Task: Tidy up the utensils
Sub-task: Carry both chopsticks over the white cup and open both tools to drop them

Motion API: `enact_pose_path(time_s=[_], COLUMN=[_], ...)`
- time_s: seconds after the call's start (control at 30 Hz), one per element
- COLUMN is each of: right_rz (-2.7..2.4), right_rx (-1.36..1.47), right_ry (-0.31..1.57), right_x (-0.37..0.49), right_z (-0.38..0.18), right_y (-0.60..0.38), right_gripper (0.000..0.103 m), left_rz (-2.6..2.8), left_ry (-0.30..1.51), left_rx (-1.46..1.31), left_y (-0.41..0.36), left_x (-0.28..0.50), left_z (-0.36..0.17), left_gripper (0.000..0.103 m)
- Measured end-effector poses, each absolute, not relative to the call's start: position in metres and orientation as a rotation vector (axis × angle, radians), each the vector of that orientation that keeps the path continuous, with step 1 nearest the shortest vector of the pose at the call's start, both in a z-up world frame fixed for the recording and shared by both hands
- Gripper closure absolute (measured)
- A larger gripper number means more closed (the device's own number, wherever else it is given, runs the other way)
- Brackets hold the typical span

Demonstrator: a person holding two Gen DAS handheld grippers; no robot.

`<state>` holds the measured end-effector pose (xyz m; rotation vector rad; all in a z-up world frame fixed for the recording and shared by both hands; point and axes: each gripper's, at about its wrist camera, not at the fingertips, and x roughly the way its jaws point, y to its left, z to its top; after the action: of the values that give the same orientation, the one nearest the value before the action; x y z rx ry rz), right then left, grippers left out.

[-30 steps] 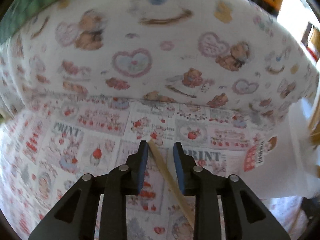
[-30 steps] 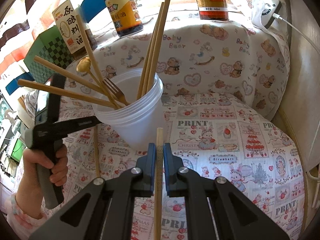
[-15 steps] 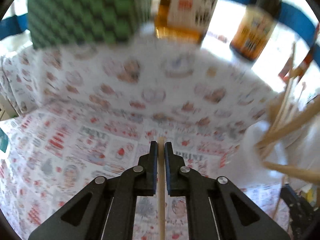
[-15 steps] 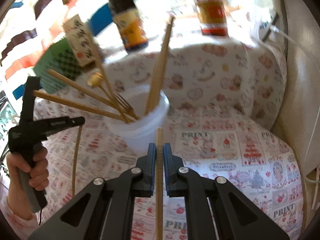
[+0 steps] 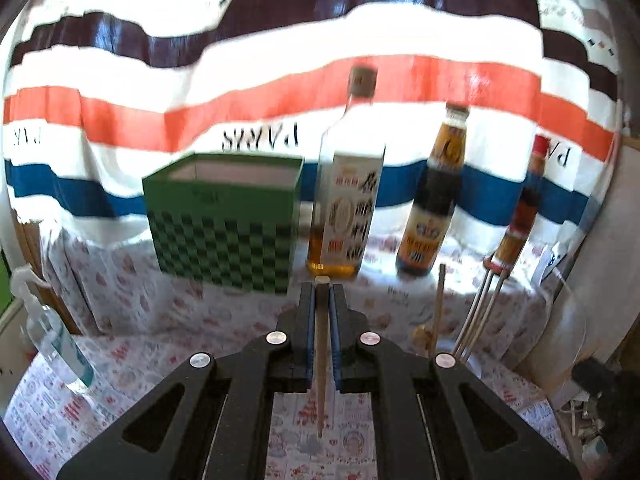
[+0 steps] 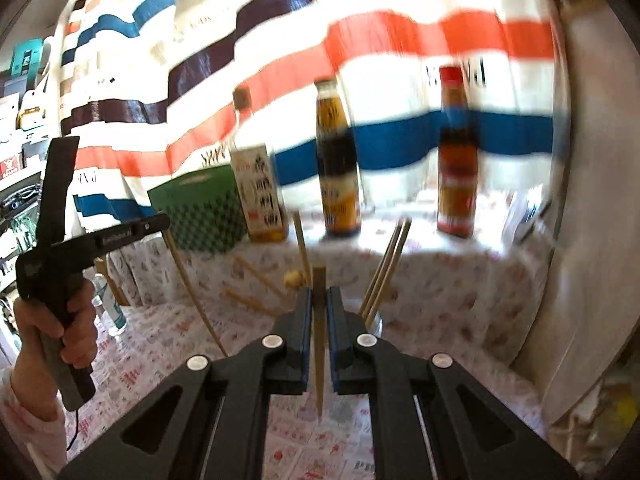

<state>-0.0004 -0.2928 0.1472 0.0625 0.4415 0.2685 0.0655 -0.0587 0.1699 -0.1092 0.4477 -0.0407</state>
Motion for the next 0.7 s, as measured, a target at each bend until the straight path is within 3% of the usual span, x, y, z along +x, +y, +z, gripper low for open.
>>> enact_pose_path(time_s=[0.7], right_rz=[0.252], right_rx=[0.058], right_ry=[0.308], right_x=[0.009], right_z=[0.207], right_y=[-0.285], right_gripper=[0.096], left_rz=[-0.218], left_ry=[0.358], left_rx=[-0.07], left_y=[-0.11], left_x=[0.028], left_z=[0.204], left_gripper=[0.097])
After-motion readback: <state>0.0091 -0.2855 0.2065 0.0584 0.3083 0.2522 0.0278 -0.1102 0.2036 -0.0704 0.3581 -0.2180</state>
